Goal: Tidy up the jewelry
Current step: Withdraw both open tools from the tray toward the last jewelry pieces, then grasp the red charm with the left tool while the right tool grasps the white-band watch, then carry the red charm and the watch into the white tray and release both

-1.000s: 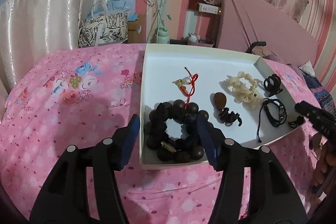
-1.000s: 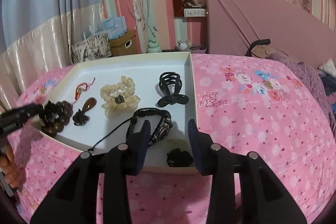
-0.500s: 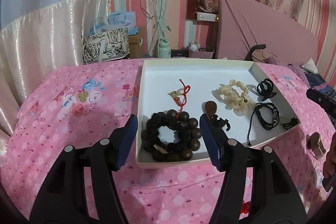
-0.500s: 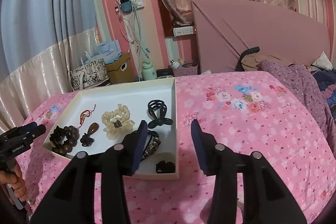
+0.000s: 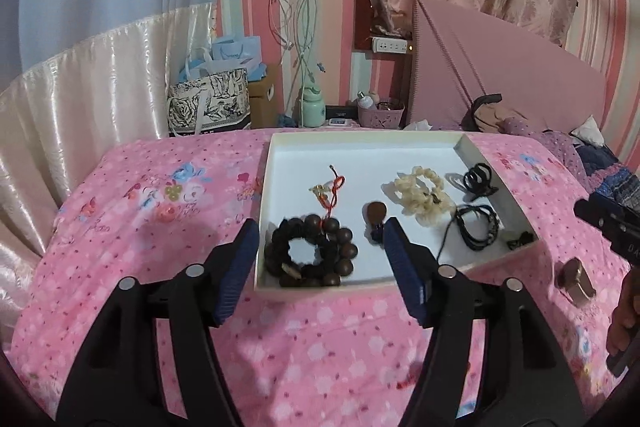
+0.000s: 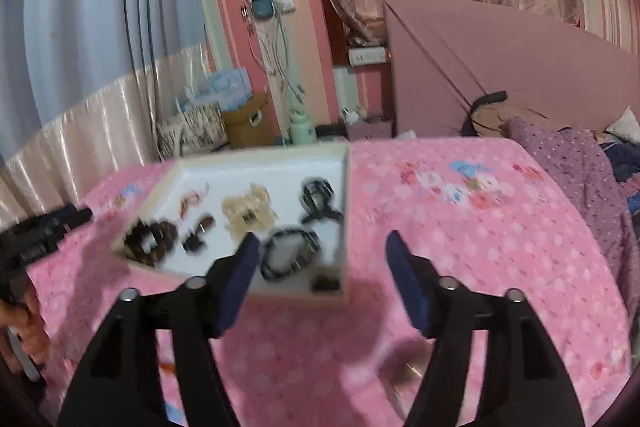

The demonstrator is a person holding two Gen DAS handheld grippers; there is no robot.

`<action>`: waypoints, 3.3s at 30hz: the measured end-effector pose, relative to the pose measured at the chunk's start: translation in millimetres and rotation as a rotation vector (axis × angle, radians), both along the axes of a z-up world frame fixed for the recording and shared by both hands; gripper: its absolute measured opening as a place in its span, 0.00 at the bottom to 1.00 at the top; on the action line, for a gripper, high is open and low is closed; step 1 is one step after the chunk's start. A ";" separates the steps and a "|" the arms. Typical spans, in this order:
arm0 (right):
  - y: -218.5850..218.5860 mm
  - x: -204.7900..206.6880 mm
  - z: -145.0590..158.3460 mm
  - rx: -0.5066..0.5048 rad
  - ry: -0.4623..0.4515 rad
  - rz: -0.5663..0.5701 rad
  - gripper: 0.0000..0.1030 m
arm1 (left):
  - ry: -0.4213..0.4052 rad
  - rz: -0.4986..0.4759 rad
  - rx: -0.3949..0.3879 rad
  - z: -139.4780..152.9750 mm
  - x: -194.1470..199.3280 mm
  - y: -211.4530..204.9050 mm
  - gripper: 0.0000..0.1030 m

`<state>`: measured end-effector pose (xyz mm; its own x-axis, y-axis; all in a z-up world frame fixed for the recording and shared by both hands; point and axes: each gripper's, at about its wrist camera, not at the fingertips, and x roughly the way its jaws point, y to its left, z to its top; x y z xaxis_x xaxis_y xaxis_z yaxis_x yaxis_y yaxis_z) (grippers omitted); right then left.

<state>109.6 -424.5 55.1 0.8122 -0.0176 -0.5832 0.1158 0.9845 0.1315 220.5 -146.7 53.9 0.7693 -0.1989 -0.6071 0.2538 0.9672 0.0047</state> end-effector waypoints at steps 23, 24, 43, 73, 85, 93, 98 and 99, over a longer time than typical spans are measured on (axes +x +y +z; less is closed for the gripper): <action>-56.4 -81.0 -79.0 -0.031 0.162 -0.079 0.88 | 0.167 -0.110 0.029 -86.4 -69.7 -42.9 0.73; -56.1 -80.5 -80.4 -0.034 0.170 -0.080 0.88 | 0.169 -0.109 0.035 -87.0 -68.3 -45.3 0.73; -62.9 -74.6 -90.8 0.012 0.230 -0.090 0.90 | 0.223 -0.150 0.064 -107.3 -57.2 -64.7 0.12; -34.9 -34.2 -94.3 -0.085 0.291 -0.013 0.46 | 0.240 -0.143 0.008 -108.4 -54.7 -54.0 0.09; -9.6 -40.9 -87.2 -0.224 0.278 -0.019 0.19 | 0.250 -0.137 -0.006 -107.0 -53.5 -48.6 0.06; 21.0 -63.7 -50.5 -0.114 0.180 0.039 0.18 | 0.154 -0.112 -0.011 -64.3 -68.4 -11.5 0.06; 47.3 -63.6 -18.3 -0.073 0.088 0.079 0.19 | 0.074 -0.098 -0.034 -23.0 -64.9 16.6 0.06; 50.0 -61.8 -13.3 -0.068 0.075 0.083 0.19 | 0.058 -0.095 -0.037 -14.2 -62.7 21.4 0.06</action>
<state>47.8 -374.5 41.8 0.7667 0.0059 -0.6419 0.0407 0.9975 0.0577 157.8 -125.3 39.7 0.7096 -0.2921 -0.6412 0.3431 0.9381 -0.0476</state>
